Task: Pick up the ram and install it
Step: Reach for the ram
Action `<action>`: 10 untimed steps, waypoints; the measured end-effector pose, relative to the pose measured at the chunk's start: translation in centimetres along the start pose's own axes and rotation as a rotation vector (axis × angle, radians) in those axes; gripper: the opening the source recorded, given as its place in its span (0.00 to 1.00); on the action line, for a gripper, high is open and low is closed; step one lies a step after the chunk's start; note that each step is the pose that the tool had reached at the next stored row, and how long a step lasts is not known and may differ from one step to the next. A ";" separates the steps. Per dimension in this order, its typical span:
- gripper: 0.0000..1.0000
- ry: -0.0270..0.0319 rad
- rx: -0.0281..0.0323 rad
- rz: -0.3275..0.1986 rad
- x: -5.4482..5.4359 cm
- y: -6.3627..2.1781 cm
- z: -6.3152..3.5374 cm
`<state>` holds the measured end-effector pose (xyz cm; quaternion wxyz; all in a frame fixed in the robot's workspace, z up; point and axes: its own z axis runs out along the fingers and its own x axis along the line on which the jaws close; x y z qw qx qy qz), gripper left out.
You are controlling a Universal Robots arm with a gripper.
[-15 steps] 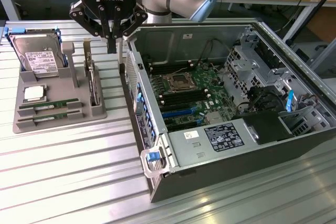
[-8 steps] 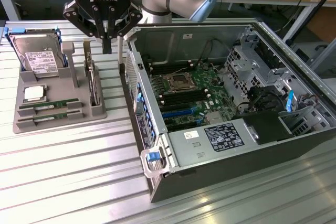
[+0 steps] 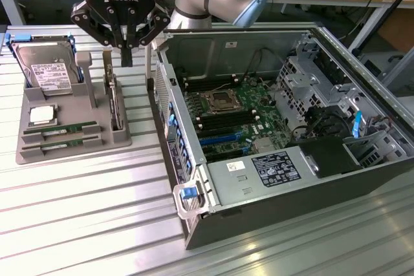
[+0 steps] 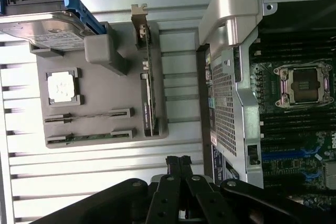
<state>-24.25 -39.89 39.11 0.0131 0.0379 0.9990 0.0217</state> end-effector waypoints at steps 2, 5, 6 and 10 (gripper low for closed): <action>0.11 -0.0001 0.0000 0.000 0.1 -0.01 0.00; 0.11 0.0000 0.0000 0.000 0.5 -0.04 0.00; 0.11 0.0000 0.0000 0.000 0.6 -0.05 0.00; 0.11 0.0000 0.0000 0.000 0.9 -0.07 0.00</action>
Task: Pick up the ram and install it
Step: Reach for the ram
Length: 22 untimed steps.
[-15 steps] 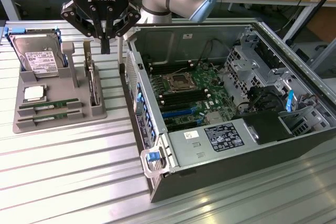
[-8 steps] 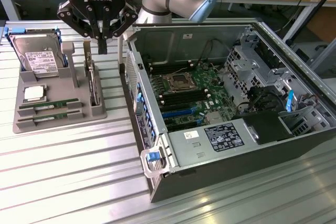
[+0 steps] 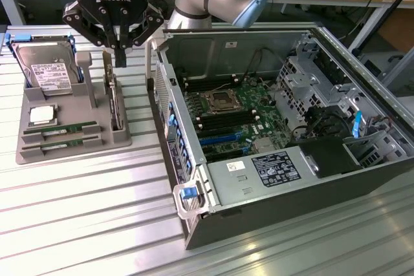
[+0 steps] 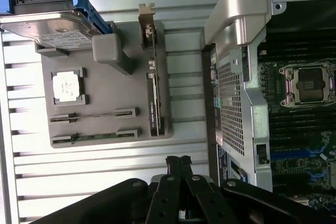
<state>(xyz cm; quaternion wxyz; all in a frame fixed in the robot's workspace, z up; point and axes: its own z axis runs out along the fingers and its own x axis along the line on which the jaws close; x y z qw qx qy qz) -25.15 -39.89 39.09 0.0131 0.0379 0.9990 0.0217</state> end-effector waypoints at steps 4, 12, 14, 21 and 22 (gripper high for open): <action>0.11 0.0000 0.0000 0.000 0.6 -0.05 0.00; 0.11 -0.0001 0.0000 0.000 1.8 -0.14 0.00; 0.11 0.0000 0.0000 0.000 2.1 -0.16 0.00; 0.11 0.0000 0.0000 0.000 3.2 -0.24 0.00; 0.11 0.0000 0.0000 0.000 3.3 -0.25 0.00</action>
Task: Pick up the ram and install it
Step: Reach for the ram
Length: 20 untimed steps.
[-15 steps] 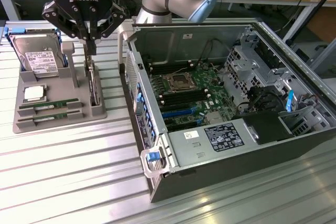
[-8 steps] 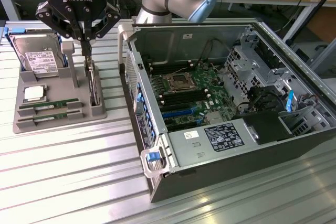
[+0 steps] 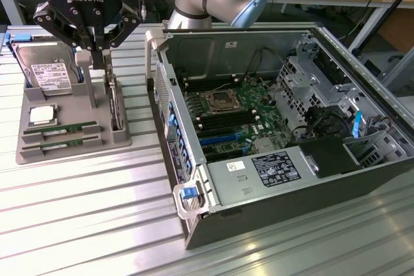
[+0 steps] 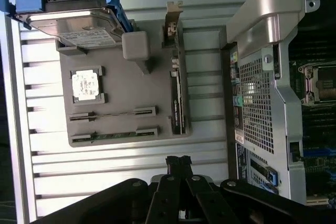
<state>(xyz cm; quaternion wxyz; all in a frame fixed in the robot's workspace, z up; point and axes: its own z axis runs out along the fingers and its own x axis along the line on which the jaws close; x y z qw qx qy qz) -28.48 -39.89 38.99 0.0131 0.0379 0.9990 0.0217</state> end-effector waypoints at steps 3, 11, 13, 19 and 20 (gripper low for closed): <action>0.11 0.0001 0.0001 0.000 0.3 -0.02 0.00; 0.11 0.0000 0.0000 0.000 1.0 -0.08 0.02; 0.11 0.0000 0.0000 0.000 1.2 -0.09 0.02; 0.11 0.0000 0.0000 0.000 1.7 -0.13 0.03; 0.11 0.0000 0.0000 0.000 1.8 -0.14 0.03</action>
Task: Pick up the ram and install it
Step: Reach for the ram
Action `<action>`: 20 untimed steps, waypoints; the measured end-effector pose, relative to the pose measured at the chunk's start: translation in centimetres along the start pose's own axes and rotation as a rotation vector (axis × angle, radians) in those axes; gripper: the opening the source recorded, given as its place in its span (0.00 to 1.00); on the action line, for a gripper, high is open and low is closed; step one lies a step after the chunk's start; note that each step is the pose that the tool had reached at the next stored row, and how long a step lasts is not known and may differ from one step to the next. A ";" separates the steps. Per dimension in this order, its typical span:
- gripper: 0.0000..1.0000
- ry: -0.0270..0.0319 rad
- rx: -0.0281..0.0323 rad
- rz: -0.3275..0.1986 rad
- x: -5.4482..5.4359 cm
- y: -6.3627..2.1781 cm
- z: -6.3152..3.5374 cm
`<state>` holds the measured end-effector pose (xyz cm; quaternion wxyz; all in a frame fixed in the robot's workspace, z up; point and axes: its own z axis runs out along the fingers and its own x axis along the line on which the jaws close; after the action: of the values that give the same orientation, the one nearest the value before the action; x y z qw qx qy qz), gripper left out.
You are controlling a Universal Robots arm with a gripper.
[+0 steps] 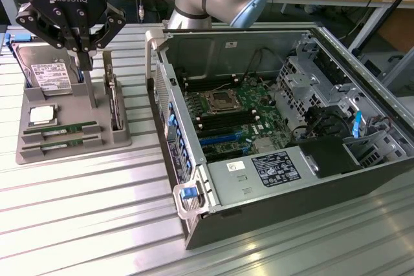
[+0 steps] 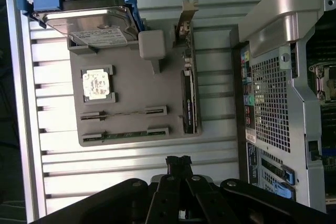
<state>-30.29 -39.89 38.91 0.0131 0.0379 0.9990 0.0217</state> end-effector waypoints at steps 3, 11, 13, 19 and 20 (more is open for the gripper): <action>0.11 0.0000 0.0000 0.000 0.2 -0.02 0.00; 0.11 0.0000 0.0000 0.000 0.8 -0.06 0.02; 0.11 0.0000 0.0000 0.000 0.8 -0.07 0.02; 0.11 -0.0001 0.0000 0.000 1.3 -0.10 0.03; 0.11 0.0000 0.0000 0.000 1.3 -0.10 0.03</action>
<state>-31.62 -39.90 38.84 0.0131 0.0378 0.9990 0.0217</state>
